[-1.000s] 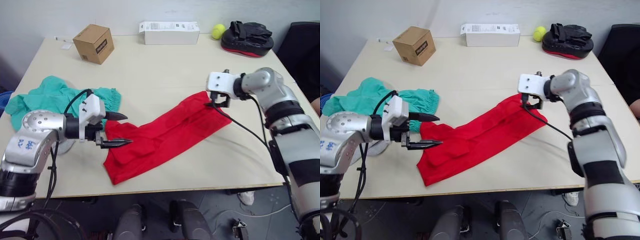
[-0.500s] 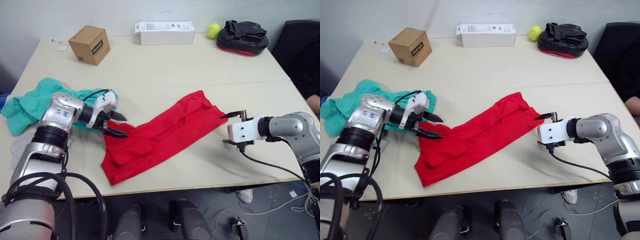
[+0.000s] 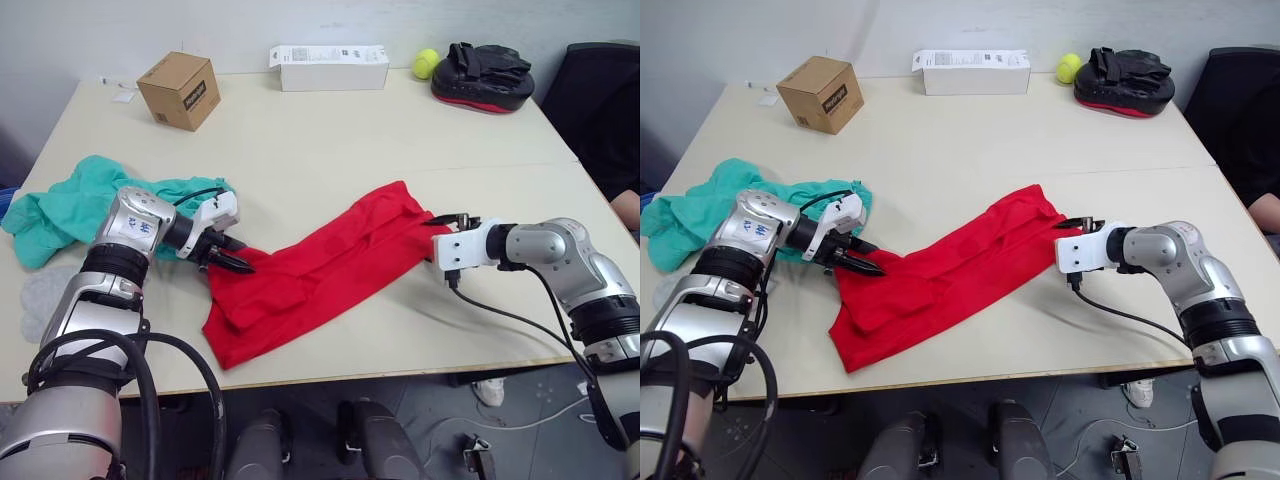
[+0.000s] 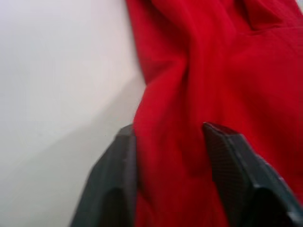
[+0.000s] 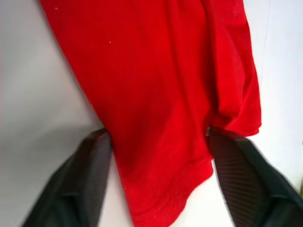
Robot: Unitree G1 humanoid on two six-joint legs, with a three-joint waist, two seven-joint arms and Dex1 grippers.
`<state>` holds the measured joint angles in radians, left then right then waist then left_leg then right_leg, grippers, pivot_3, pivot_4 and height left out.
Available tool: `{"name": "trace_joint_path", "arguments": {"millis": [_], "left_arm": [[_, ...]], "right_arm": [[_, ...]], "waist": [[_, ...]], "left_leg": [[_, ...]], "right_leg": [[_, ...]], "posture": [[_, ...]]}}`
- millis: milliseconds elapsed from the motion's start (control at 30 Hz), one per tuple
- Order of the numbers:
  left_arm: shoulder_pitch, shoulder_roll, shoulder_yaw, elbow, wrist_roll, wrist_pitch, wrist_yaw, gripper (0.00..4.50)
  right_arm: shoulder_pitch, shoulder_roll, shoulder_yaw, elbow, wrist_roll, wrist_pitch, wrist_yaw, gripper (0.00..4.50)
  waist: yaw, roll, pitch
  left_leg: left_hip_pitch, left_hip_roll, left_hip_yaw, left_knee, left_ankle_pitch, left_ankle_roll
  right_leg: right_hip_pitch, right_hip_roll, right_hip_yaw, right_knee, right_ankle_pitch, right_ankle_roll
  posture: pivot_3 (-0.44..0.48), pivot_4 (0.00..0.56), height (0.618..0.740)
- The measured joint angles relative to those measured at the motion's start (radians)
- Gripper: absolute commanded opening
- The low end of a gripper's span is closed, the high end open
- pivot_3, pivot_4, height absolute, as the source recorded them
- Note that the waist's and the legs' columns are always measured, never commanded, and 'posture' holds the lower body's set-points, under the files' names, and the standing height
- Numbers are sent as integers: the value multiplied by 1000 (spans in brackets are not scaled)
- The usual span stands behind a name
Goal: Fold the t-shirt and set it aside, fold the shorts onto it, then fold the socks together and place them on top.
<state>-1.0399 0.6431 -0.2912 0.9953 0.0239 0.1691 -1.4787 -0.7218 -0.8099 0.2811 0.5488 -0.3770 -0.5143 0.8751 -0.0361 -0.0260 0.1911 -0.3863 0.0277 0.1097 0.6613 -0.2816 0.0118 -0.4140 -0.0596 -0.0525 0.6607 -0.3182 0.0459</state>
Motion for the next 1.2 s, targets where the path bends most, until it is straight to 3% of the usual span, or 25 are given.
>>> {"name": "trace_joint_path", "arguments": {"millis": [100, 200, 467, 633, 800, 967, 1200], "left_arm": [[22, 2, 13, -16, -1, 31, -9, 0], [47, 9, 25, -69, -4, 76, -19, 0], [235, 56, 103, -390, -87, 342, 10, 0], [418, 101, 163, -718, -161, 564, 86, 0], [628, 98, 278, -1098, -287, 857, 248, 0], [742, 27, 385, -1315, -362, 1040, 432, 0], [865, -100, 488, -1464, -423, 1142, 647, 0]], "right_arm": [[-28, 18, 20, 51, -13, -16, -6, 1044], [-69, 41, 34, 120, -30, -33, -17, 26], [-224, 118, 90, 323, -90, -92, -79, 26], [-330, 177, 143, 451, -136, -130, -100, 26], [-423, 238, 193, 557, -196, -164, -127, 26], [-477, 278, 226, 620, -236, -182, -160, 26], [-513, 301, 259, 674, -278, -191, -221, 26]], "waist": [[-1, 0, 0], [-1, 0, 0], [-7, 0, 0], [-17, 1, 0], [-20, 1, 0], [-18, 1, 0], [-18, 1, 0]], "left_leg": [[0, 0, 0, 0, 0, 0], [0, 0, 0, 0, 0, 0], [-1, 0, 0, 0, -1, 0], [-1, 0, -1, -1, -1, 0], [-1, 0, -1, -1, -1, 0], [-1, 0, -2, -1, -1, -1], [0, 0, -2, -1, -1, -1]], "right_leg": [[0, 0, 0, 0, 0, 0], [0, 0, 0, 1, 0, 0], [-1, 0, 1, 1, 0, 0], [-2, -1, 1, 2, 0, 0], [-2, -1, 1, 1, 0, -1], [-1, -1, 1, 1, 0, -1], [0, -1, 1, 1, 0, -1]], "posture": [[0, 150, 740], [0, 150, 740], [0, 150, 740], [0, 150, 740], [0, 150, 740], [0, 150, 740], [0, 150, 740]]}}
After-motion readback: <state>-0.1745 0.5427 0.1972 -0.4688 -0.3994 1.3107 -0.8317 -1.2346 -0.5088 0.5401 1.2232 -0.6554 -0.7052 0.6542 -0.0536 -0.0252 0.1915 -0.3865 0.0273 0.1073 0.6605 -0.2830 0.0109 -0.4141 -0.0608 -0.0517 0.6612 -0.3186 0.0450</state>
